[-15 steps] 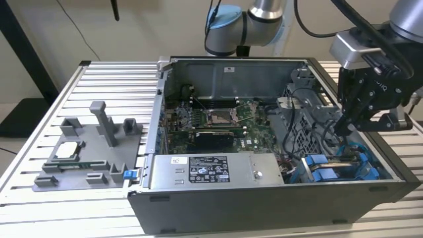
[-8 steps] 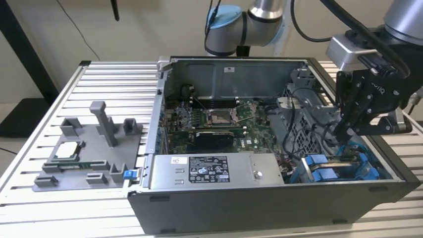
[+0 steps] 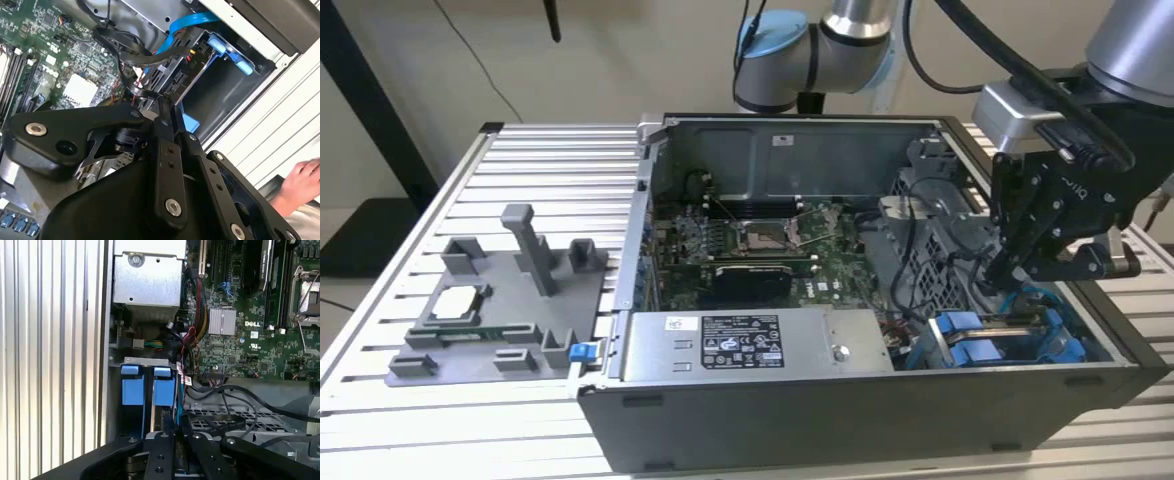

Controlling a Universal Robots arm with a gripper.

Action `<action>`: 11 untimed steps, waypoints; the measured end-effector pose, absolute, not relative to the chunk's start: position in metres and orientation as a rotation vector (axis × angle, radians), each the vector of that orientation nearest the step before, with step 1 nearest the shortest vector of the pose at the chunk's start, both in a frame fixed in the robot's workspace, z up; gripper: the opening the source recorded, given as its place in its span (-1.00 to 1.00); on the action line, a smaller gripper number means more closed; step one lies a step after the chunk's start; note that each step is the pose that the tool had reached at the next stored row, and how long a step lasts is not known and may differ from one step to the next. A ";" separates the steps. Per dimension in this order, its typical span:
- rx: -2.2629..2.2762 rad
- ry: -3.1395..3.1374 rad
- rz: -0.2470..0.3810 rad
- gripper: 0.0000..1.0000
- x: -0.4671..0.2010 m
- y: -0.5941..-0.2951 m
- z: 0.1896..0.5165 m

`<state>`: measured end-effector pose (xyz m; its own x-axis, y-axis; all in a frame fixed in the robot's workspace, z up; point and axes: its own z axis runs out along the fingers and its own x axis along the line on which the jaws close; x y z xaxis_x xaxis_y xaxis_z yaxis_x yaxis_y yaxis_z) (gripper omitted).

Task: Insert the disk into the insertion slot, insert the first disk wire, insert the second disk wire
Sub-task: 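Insert the second disk wire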

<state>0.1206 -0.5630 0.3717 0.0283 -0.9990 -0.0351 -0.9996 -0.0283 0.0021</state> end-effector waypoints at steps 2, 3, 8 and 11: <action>-2.240 2.178 0.051 -1.00 0.121 -0.563 0.370; -2.242 2.179 0.055 -1.00 0.121 -0.564 0.369; -2.242 2.180 0.056 -1.00 0.123 -0.565 0.365; -2.242 2.180 0.056 -1.00 0.125 -0.566 0.363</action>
